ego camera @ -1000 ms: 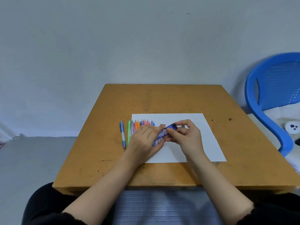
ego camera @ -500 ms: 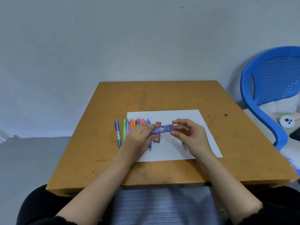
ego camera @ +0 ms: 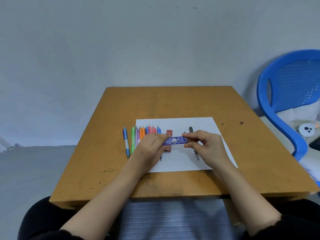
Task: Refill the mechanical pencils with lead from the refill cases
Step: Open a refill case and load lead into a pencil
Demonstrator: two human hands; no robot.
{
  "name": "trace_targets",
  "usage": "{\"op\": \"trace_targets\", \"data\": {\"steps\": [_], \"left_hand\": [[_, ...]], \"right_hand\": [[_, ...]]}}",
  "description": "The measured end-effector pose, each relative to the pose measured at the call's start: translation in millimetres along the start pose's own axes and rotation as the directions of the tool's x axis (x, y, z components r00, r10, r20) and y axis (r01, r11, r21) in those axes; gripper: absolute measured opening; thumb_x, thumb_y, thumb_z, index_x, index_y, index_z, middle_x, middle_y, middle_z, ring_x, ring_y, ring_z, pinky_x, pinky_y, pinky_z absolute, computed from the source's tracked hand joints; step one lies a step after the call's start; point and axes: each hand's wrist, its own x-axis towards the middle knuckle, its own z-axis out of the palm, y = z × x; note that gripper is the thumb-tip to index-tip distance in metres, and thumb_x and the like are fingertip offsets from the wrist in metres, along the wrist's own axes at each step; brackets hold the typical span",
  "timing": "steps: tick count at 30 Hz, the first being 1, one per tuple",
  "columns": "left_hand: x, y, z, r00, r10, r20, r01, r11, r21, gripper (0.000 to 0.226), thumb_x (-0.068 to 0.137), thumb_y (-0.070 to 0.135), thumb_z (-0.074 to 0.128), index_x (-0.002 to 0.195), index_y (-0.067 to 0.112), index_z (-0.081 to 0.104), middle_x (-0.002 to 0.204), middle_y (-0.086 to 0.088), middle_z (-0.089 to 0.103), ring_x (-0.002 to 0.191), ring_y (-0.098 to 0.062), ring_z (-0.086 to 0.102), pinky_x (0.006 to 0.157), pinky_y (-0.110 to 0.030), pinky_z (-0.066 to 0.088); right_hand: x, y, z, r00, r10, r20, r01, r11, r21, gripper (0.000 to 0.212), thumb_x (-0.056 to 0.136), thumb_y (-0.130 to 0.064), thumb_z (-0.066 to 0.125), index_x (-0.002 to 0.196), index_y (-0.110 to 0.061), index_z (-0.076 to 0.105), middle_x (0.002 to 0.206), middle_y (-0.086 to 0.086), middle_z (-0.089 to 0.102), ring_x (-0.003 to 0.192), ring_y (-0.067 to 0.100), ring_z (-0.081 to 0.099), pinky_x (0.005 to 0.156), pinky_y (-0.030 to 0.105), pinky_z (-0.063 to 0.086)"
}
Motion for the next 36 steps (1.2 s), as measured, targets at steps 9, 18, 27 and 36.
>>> {"op": "trace_targets", "data": {"steps": [9, 18, 27, 36], "left_hand": [[-2, -1, 2, 1.000, -0.003, -0.004, 0.003, 0.999, -0.032, 0.038, 0.090, 0.026, 0.054, 0.109, -0.005, 0.065, 0.095, -0.015, 0.070, 0.084, -0.024, 0.066, 0.076, -0.031, 0.056], [-3, -4, 4, 0.999, -0.010, -0.049, 0.007, 0.998, -0.057, 0.034, 0.093, 0.023, 0.053, 0.110, -0.004, 0.064, 0.096, -0.014, 0.069, 0.086, -0.023, 0.064, 0.077, -0.032, 0.056], [-2, -3, 3, 0.991, -0.032, -0.128, 0.027, 0.999, -0.043, 0.040, 0.098, 0.029, 0.049, 0.107, -0.007, 0.065, 0.095, -0.015, 0.070, 0.087, -0.024, 0.064, 0.075, -0.032, 0.055], [0, 3, -5, 0.984, -0.090, -0.156, 0.070, 0.989, -0.128, 0.045, 0.101, 0.034, 0.045, 0.116, -0.005, 0.062, 0.101, -0.014, 0.068, 0.093, -0.019, 0.061, 0.082, -0.028, 0.051]], "right_hand": [[11, -4, -7, 0.991, 0.059, 0.119, -0.056, 0.998, -0.030, 0.028, 0.077, 0.010, 0.068, 0.099, -0.007, 0.073, 0.072, -0.011, 0.063, 0.065, -0.005, 0.054, 0.063, 0.007, 0.041], [16, -5, -10, 0.988, 0.034, 0.149, -0.035, 0.999, 0.005, 0.043, 0.080, 0.012, 0.062, 0.091, -0.028, 0.070, 0.082, -0.006, 0.070, 0.073, 0.005, 0.062, 0.070, 0.017, 0.050], [9, -25, -3, 0.966, 0.116, 0.233, -0.200, 0.904, 0.378, 0.033, 0.081, 0.009, 0.065, 0.099, -0.019, 0.068, 0.094, 0.001, 0.071, 0.087, 0.008, 0.065, 0.077, 0.019, 0.051], [6, -39, 35, 0.992, 0.116, 0.042, -0.122, 0.869, 0.480, 0.022, 0.088, 0.002, 0.061, 0.096, -0.018, 0.066, 0.097, -0.005, 0.070, 0.091, 0.006, 0.063, 0.073, 0.016, 0.050]]}}
